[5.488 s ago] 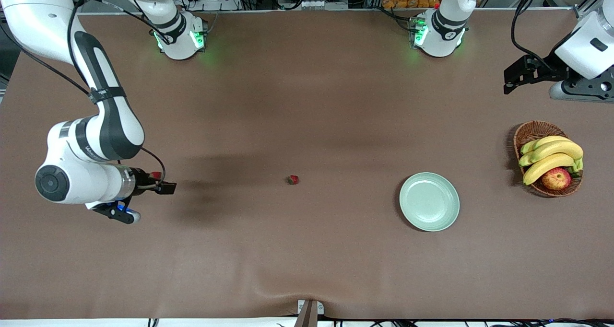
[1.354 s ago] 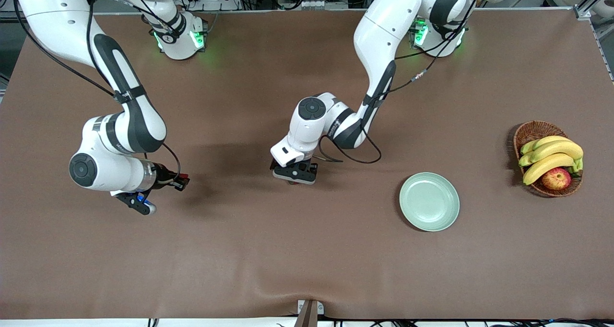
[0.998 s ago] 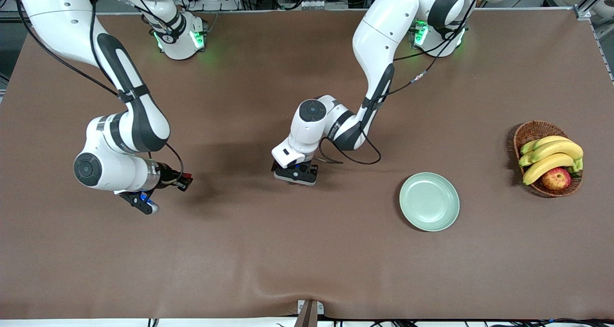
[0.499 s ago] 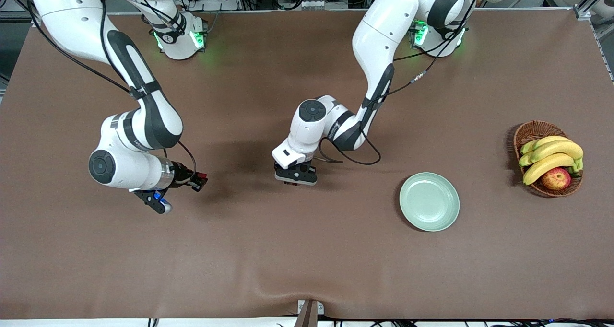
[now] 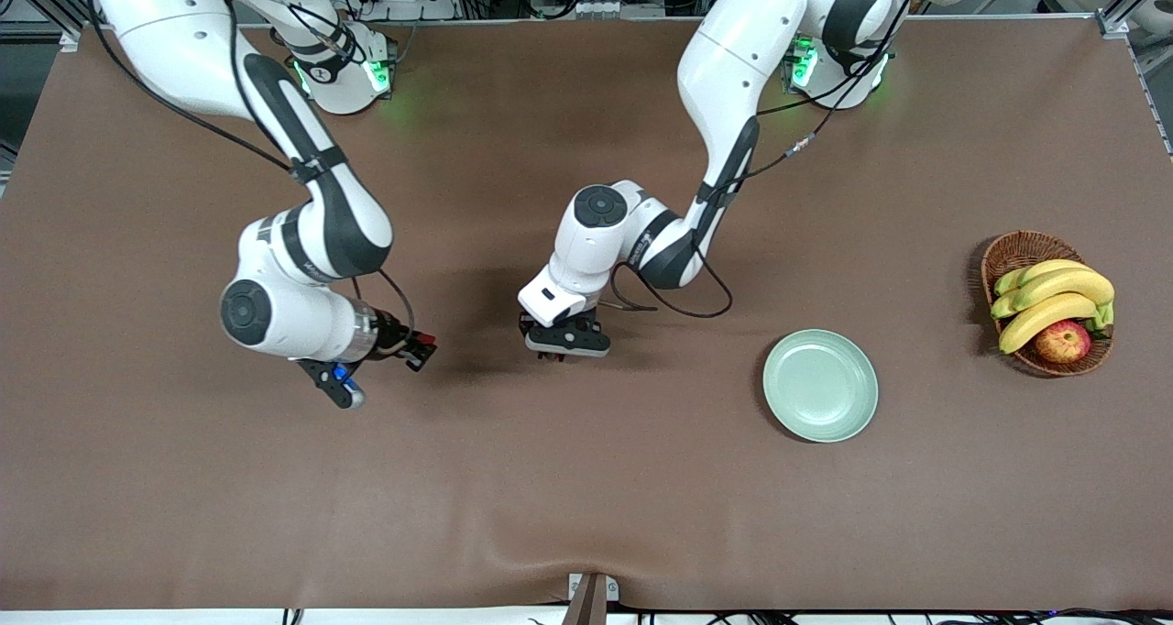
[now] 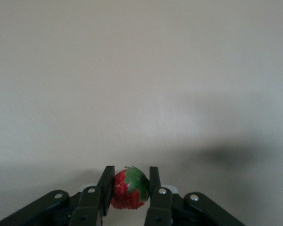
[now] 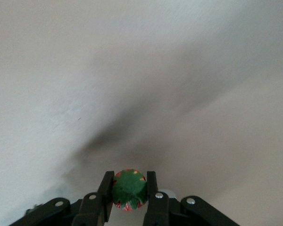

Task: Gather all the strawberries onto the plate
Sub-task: 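Drop the left gripper's berry on the plate while the right gripper releases another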

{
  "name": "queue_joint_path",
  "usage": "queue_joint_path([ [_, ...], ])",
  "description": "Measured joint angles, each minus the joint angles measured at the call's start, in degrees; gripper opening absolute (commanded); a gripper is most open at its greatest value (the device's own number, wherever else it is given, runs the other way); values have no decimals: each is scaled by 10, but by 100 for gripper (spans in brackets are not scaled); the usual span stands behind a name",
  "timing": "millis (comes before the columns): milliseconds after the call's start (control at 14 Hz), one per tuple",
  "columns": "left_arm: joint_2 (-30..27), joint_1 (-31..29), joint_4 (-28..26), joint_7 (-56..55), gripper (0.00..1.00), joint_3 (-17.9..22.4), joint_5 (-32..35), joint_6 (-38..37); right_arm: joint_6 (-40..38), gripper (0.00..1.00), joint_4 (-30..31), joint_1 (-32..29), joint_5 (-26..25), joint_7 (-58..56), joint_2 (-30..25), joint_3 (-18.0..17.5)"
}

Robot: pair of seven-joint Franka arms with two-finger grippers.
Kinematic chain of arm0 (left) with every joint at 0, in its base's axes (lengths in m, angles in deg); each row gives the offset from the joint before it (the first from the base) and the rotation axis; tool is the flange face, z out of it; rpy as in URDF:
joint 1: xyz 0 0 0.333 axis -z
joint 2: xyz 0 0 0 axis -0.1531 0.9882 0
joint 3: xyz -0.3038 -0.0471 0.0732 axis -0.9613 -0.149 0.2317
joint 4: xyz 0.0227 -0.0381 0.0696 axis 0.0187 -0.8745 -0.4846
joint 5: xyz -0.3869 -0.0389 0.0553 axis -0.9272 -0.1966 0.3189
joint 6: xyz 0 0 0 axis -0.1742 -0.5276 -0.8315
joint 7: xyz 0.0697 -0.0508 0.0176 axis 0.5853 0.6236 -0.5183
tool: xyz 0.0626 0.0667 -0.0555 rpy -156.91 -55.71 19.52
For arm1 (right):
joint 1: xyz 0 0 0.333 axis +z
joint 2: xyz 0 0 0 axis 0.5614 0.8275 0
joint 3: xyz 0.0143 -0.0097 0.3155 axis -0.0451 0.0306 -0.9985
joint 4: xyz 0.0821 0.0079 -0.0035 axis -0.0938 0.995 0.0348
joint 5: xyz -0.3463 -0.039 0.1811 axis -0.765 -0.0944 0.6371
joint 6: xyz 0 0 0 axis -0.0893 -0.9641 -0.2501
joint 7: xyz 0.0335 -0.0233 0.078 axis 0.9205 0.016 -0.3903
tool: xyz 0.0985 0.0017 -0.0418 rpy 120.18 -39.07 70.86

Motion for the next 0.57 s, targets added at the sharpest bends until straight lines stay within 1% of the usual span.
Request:
queue_joint_path([
  [285, -74, -51, 2, -5, 0, 1, 0, -114, 56, 0, -9, 41, 1, 82, 27, 0],
  [570, -140, -94, -2, -32, 0, 4, 0, -239, 155, 1, -14, 103, 1, 186, 69, -1],
])
